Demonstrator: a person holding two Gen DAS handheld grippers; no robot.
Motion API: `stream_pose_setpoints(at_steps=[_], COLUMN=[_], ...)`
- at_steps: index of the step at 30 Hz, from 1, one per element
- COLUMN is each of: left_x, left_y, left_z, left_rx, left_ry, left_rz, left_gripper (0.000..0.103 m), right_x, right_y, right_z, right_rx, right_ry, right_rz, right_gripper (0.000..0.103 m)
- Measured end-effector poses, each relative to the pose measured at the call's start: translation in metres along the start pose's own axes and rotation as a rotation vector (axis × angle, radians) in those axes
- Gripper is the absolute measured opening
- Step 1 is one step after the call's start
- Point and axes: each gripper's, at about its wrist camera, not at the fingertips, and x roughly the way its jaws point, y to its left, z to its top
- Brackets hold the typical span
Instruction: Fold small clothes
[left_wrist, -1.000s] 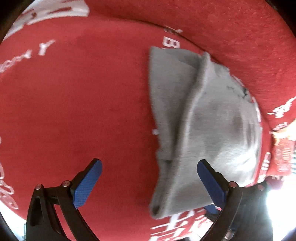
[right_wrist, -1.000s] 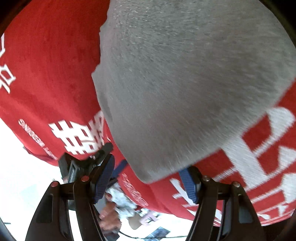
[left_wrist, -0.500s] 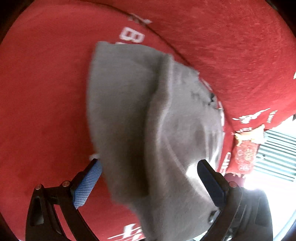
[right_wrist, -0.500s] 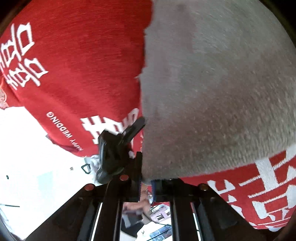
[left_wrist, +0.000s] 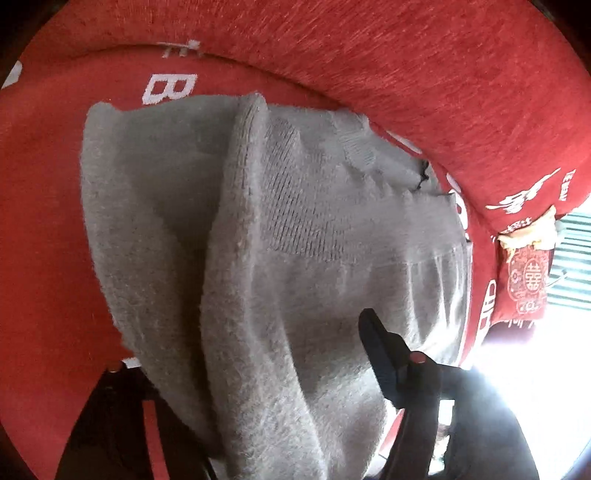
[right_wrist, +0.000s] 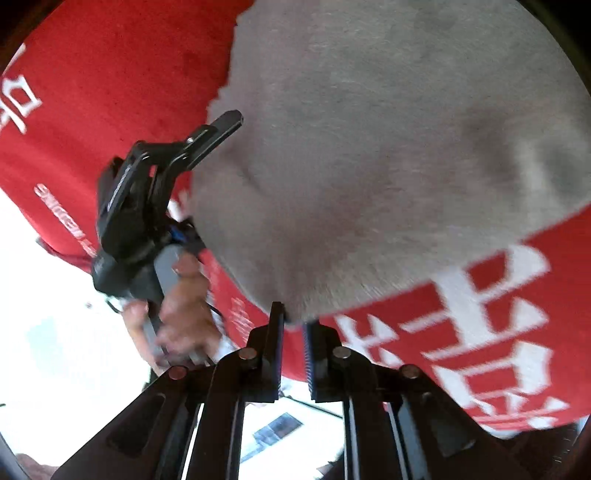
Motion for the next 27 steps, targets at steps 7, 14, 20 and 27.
stream_pose_setpoints(at_steps=[7,14,20,27], left_x=[0.011,0.0,-0.012,-0.042], left_y=[-0.026,-0.023,-0.032,-0.098], left_z=[-0.003,-0.009,-0.012,-0.013], left_rx=[0.032,0.058,0.036,0.125], left_ry=[-0.013,-0.06,-0.103,-0.182], left_rz=[0.106,0.216,0.22,0.16], left_gripper=[0.069,0.033,0.017,0.017], right_x=[-0.081,-0.078,-0.041,-0.056], right_y=[0.023,0.048,0.031,0.025], right_z=[0.041,0.091,0.11,0.119], right_rx=[-0.152,-0.273,-0.34,-0.334], right_ry=[-0.223,-0.297,-0.239,-0.175], right_rz=[-0.199,-0.373,-0.467,-0.383], right_gripper=[0.041,0.006,0.001,0.002])
